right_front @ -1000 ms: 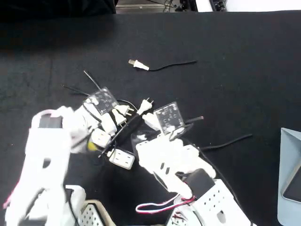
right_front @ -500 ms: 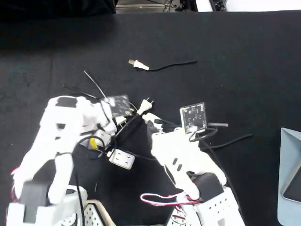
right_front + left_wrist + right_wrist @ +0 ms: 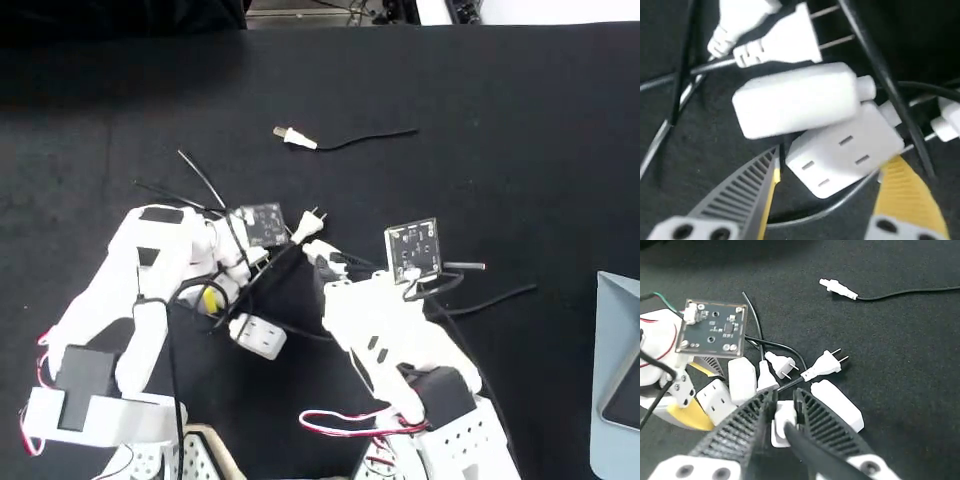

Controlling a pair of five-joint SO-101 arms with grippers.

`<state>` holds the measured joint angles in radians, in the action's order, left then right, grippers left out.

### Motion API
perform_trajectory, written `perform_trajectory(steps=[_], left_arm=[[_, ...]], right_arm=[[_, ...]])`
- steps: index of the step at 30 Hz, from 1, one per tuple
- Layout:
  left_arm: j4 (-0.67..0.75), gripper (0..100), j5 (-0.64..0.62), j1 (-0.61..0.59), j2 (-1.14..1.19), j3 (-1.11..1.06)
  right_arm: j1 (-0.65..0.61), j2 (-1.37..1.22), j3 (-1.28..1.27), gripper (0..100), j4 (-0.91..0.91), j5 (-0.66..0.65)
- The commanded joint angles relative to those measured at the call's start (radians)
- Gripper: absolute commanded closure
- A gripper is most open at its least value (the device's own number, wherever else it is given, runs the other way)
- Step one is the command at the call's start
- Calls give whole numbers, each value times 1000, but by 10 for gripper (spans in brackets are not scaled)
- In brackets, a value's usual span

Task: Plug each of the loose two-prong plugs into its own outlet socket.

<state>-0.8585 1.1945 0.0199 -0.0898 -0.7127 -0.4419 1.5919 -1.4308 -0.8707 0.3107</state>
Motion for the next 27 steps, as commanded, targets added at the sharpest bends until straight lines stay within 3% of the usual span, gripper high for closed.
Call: perform_trajectory(steps=[1,4,7,15,17,22,27], left_arm=[[38,807,-61,27,-14,15],[37,909,-68,25,-37,-16],[37,965,-150,22,-80,-70],[37,963,-410,15,-292,-188],[37,910,-394,12,-341,-193],[38,630,-388,13,-394,-189],[32,686,-440,54,-404,-197]], right_arm=[[12,8,5,985,17,6],[12,8,5,985,15,9],[12,8,5,985,14,9],[9,8,5,985,14,11],[9,8,5,985,14,11],[12,8,4,985,14,11],[17,8,4,985,14,11]])
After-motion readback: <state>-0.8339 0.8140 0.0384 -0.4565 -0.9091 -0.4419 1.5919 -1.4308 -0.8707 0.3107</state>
